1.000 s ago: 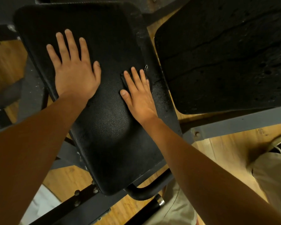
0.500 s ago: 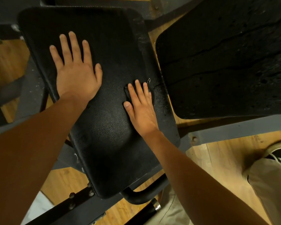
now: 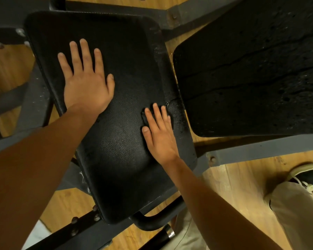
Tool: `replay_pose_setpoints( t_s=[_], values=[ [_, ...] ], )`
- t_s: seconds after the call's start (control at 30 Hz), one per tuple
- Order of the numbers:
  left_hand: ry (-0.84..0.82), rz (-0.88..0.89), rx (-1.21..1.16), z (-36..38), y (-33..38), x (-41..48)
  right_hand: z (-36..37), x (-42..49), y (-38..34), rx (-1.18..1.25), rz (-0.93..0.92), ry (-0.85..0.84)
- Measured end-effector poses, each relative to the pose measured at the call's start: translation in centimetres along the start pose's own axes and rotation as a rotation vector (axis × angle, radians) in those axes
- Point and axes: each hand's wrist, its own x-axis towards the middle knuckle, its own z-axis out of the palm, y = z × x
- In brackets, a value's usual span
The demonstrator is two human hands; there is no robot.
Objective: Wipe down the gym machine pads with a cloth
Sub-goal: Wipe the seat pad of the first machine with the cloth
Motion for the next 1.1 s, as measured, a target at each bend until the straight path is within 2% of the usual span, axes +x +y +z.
replay_pose_setpoints(
  t_s=[0.13,0.4,0.57,0.7,0.87,1.1],
  values=[
    [-0.01,-0.005,0.005,-0.1,0.2,0.0,0.0,0.1,-0.2,0.027,0.025,-0.006],
    [-0.014,-0.006,-0.009,-0.3,0.1,0.0,1.6,-6.8,0.8,0.024,0.027,0.003],
    [-0.012,-0.003,-0.008,-0.1,0.0,0.0,1.4,-9.7,1.8,0.029,-0.004,-0.089],
    [-0.015,0.003,-0.013,-0.2,0.0,0.0,1.0,-9.9,2.2,0.049,-0.02,-0.128],
    [-0.033,-0.006,-0.021,-0.4,0.2,0.0,1.1,-9.1,3.3,-0.087,-0.12,-0.07],
    [-0.047,-0.019,-0.017,-0.5,0.3,0.1,1.3,-6.9,3.3,-0.025,-0.128,-0.046]
  ],
)
